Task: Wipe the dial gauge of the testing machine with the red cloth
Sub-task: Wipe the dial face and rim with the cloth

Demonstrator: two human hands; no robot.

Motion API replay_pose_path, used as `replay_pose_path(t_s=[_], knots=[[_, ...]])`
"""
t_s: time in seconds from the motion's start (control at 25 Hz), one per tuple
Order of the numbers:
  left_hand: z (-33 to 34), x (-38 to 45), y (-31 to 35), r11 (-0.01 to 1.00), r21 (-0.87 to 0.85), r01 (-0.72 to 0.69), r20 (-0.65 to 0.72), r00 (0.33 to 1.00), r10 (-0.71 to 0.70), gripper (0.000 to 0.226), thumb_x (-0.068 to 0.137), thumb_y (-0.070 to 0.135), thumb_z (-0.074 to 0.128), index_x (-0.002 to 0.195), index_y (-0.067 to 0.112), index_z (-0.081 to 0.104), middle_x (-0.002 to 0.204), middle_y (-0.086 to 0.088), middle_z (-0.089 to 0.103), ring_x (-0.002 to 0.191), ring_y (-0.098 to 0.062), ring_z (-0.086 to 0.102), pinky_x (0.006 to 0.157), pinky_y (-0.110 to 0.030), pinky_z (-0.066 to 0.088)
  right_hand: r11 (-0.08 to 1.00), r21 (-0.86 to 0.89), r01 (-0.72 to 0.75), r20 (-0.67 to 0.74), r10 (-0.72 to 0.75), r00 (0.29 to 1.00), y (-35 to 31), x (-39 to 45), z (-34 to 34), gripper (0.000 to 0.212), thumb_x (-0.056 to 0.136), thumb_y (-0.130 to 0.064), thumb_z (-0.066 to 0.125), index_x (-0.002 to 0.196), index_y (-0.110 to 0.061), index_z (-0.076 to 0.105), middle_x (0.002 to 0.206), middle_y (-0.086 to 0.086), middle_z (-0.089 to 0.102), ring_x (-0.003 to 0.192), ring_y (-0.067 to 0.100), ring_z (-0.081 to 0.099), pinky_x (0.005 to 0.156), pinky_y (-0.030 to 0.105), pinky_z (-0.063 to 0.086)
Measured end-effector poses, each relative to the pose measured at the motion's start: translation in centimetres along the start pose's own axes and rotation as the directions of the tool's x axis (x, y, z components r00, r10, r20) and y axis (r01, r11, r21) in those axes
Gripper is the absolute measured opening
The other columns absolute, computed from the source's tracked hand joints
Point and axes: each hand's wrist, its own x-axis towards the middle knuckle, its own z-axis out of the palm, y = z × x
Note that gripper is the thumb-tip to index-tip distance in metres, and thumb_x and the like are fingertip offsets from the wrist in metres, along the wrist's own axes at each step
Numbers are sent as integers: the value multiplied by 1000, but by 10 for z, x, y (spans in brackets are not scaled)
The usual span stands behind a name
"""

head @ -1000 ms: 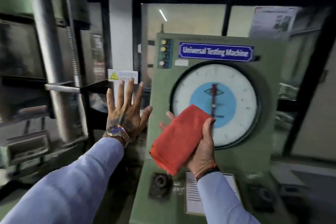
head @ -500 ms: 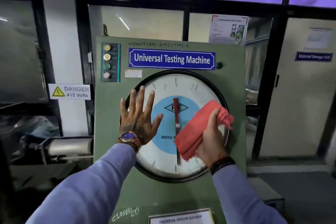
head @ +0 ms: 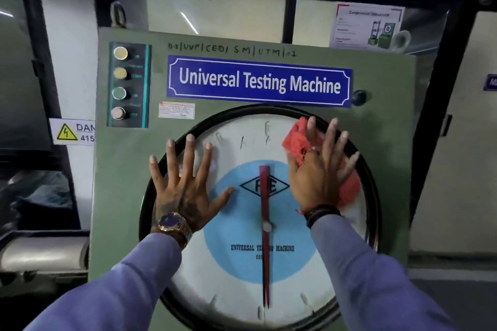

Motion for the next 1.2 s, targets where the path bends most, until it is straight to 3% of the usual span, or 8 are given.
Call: replay_pose_path(t_s=[0.12,0.36,0.44,0.64,0.84,0.92,1.08,1.2], knots=[[17,0,-5,1000,6,-27,-73,997,28,111,87,96,31,175,33,7,185,-8,0,168,-46,-3,128,-77,2,998,3,58,-59,-57,997,-7,2,31,106,95,-93,19,176,-25,11,184,14,2,169,40,2,130,73,1],[29,0,-9,1000,25,18,-150,989,-14,131,81,99,35,174,10,9,185,-6,0,170,-37,-5,130,-71,0,862,43,504,-165,-492,855,-95,-17,63,63,112,-56,35,172,-39,27,183,2,16,169,32,13,133,66,6],[27,1,-8,999,24,23,-146,989,-19,134,80,100,36,175,11,5,185,-4,-2,170,-34,-7,131,-70,-1,896,-6,445,-164,-440,883,-60,-8,59,61,112,-57,38,171,-42,30,183,6,17,168,34,18,133,66,6],[26,2,-6,999,35,32,-109,994,-28,134,80,101,34,174,11,6,185,-3,-3,170,-34,-8,131,-69,-2,993,41,-112,-218,118,969,-11,5,47,69,105,-53,43,171,-37,31,182,15,17,167,39,17,130,69,12],[22,1,-6,999,32,35,-78,996,-33,144,73,107,35,174,9,7,185,-6,-3,170,-35,-7,131,-70,-1,907,18,421,-140,-414,899,-82,-4,53,67,105,-61,48,169,-48,30,183,8,17,168,36,18,132,65,4],[19,0,-5,999,39,28,-71,997,-25,146,71,107,37,174,9,7,185,-6,-3,170,-37,-6,131,-72,-1,943,-18,334,-122,-333,935,-45,7,47,67,107,-63,43,170,-48,26,183,11,13,168,37,16,132,69,4],[17,1,-3,999,38,22,-47,999,-20,144,71,108,37,175,12,7,185,-5,-4,169,-38,-9,130,-73,-7,984,66,-168,-142,176,974,6,10,35,72,103,-59,43,171,-42,26,182,18,11,168,40,12,128,74,11],[17,2,-3,999,28,35,-50,998,-33,146,70,108,38,175,12,6,185,-5,-4,169,-38,-9,129,-72,-11,998,28,60,-131,-56,990,-49,-3,43,75,101,-63,44,171,-48,23,183,12,8,169,39,10,130,70,7]])
